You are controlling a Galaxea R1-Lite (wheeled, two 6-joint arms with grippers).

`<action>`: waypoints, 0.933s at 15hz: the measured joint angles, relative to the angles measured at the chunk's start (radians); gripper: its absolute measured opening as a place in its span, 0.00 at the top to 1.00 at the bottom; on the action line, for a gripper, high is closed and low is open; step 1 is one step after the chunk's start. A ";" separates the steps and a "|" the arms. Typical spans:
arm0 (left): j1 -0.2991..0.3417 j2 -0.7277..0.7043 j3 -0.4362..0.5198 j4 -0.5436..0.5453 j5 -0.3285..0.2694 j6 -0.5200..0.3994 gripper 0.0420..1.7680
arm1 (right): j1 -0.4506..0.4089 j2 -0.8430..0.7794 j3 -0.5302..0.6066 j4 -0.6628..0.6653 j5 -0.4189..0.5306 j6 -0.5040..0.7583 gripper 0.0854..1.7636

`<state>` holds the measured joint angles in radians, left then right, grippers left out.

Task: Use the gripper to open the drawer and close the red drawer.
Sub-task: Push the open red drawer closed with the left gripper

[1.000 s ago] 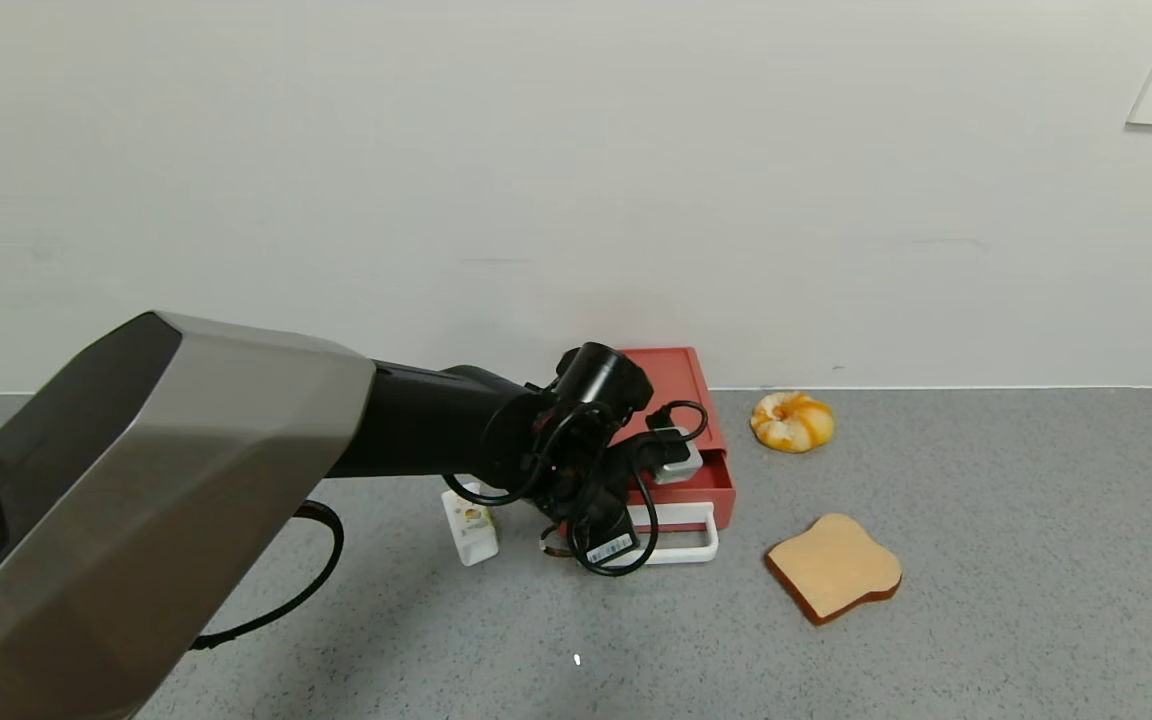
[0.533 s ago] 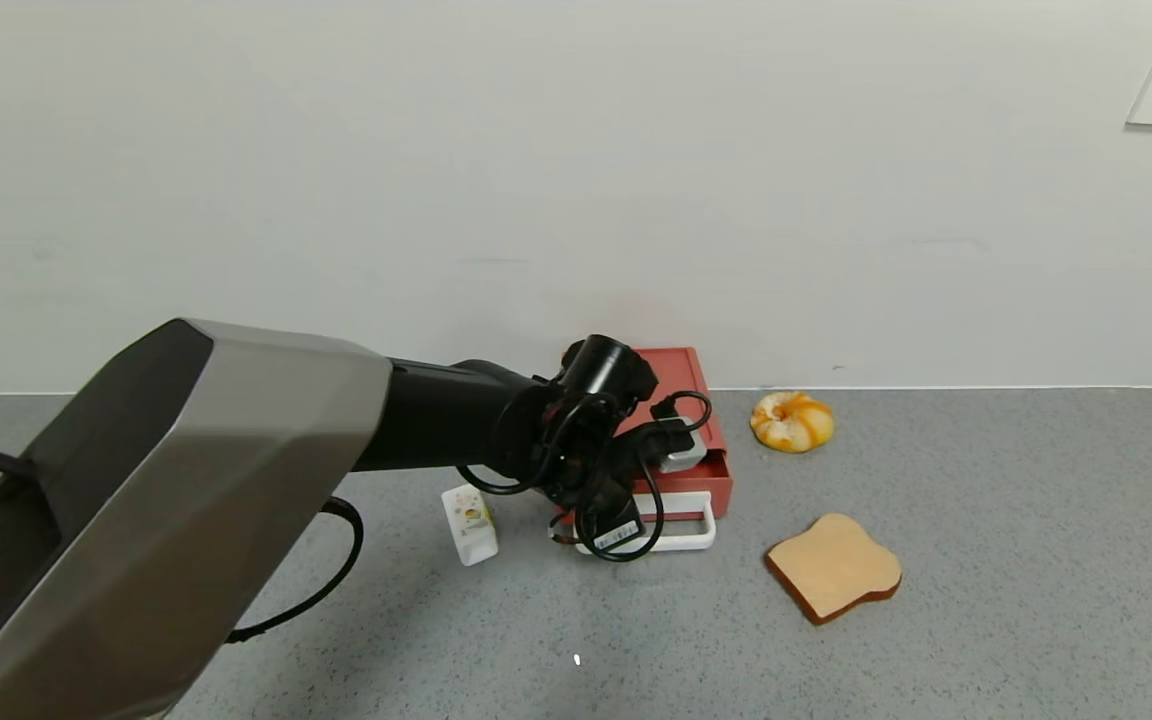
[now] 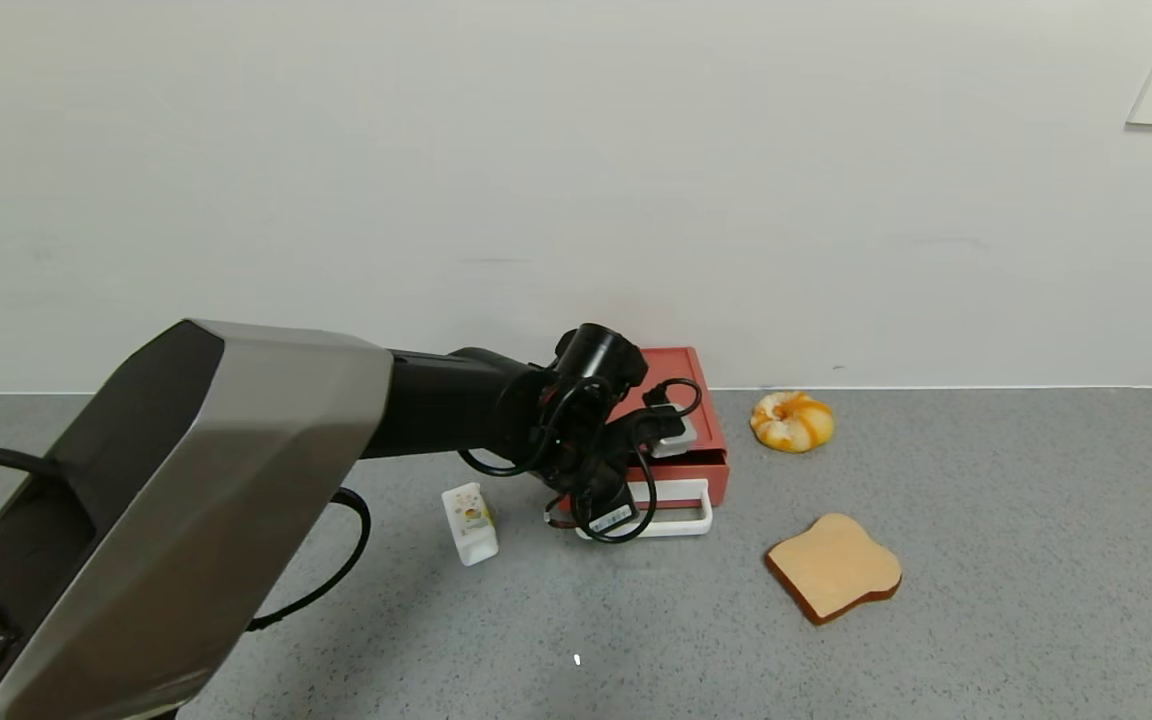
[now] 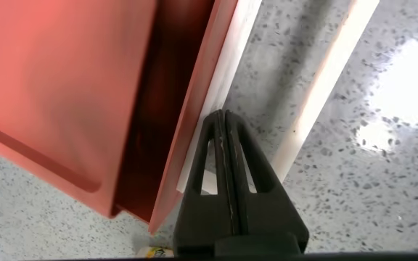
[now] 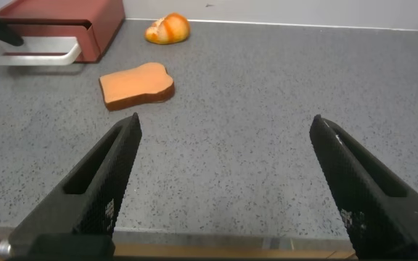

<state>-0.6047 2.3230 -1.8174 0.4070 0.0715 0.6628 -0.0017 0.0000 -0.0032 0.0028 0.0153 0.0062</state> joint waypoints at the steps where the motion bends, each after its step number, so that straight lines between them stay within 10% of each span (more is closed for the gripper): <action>1: 0.003 0.005 -0.011 0.000 0.000 0.004 0.96 | 0.000 0.000 0.000 0.000 0.000 0.000 0.03; 14: 0.036 0.051 -0.080 0.007 0.007 0.029 0.96 | 0.000 0.000 0.000 0.000 0.000 0.000 0.03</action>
<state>-0.5691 2.3736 -1.8979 0.4140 0.0787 0.6913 -0.0017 0.0000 -0.0032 0.0032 0.0153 0.0057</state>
